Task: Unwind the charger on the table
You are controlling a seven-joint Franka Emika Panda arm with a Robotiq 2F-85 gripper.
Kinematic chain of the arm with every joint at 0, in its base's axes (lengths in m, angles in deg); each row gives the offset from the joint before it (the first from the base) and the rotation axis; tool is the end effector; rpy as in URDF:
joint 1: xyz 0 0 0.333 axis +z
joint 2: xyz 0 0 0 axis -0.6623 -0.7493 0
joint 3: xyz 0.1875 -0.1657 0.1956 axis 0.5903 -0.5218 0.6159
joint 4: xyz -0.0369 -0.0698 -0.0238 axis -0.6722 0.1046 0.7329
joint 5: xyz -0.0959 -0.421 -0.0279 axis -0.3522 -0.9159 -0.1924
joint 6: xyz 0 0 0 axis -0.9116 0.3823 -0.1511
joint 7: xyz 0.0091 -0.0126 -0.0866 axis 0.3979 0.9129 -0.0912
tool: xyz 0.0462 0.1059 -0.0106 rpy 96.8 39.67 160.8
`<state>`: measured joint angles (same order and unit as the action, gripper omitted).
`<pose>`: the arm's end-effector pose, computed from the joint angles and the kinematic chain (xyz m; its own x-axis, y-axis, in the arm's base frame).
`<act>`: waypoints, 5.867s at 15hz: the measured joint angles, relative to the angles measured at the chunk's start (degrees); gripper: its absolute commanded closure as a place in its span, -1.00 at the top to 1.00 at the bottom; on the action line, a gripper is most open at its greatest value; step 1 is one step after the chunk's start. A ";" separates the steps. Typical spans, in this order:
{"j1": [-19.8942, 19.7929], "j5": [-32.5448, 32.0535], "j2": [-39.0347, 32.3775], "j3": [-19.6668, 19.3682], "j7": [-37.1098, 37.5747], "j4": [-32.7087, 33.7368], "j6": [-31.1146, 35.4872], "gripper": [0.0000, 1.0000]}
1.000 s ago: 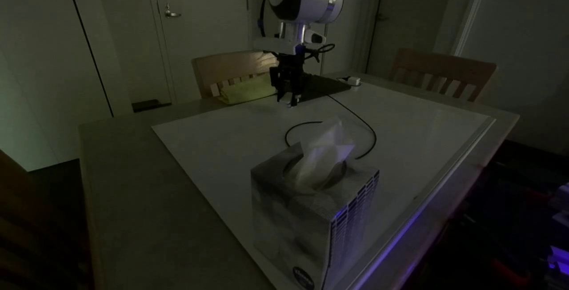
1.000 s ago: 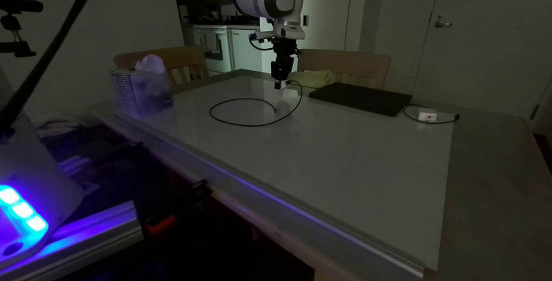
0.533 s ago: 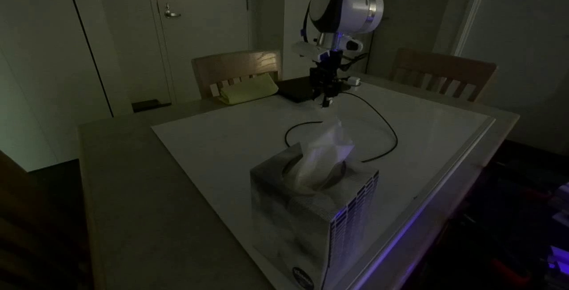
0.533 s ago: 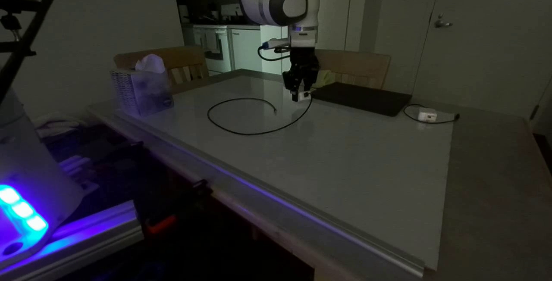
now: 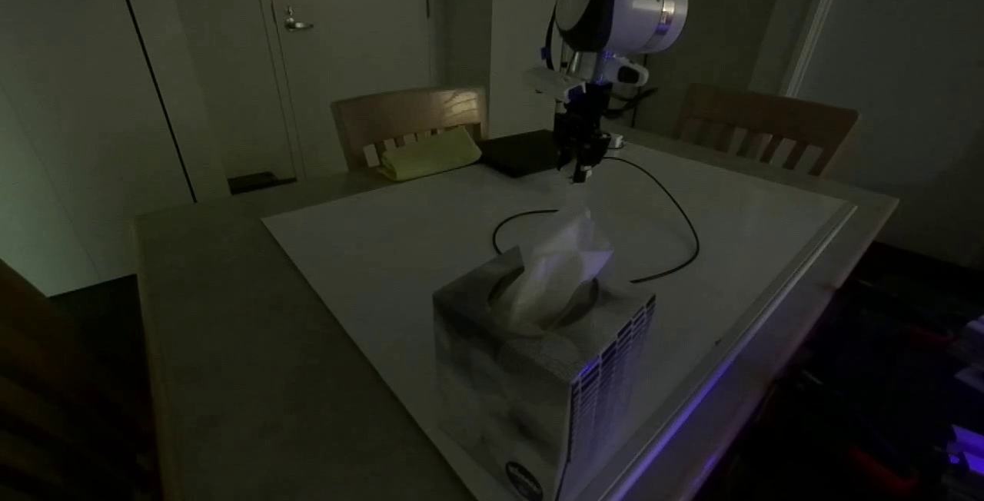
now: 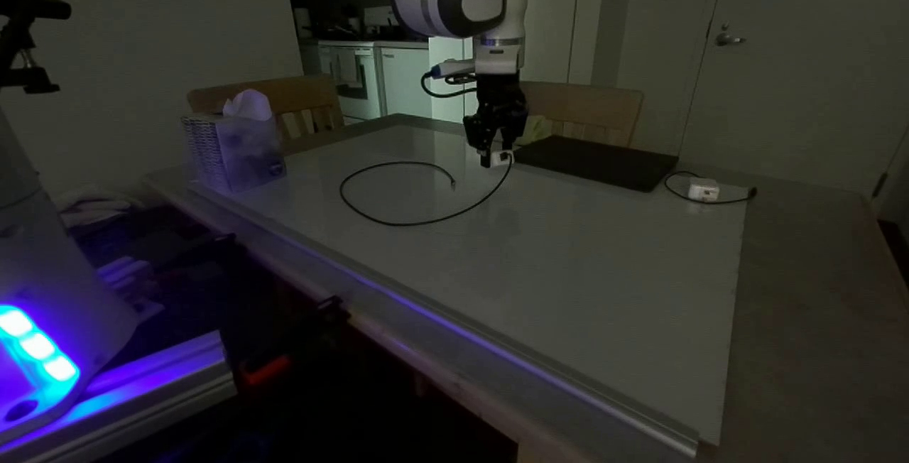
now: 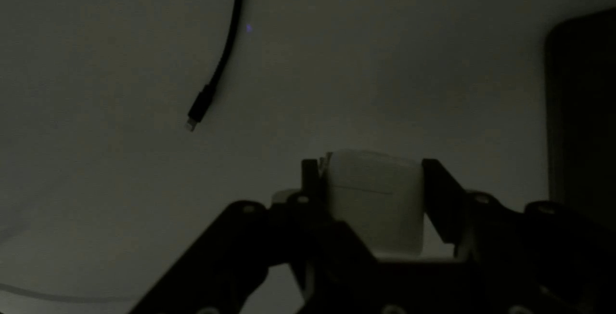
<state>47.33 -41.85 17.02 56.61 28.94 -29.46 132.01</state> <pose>0.6489 -0.0715 0.1381 -0.2460 -0.9687 -0.0338 -0.9663 0.2479 -0.0695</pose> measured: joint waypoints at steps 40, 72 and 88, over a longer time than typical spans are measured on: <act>-1.02 23.81 -5.78 -23.35 61.17 -3.84 -2.30 -0.43; 5.67 1.11 -0.11 -23.84 58.53 0.87 -18.54 1.00; -2.71 -11.37 1.81 -7.80 59.94 -0.10 -17.59 1.00</act>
<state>44.61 -53.22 18.83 48.81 88.88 -29.55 114.42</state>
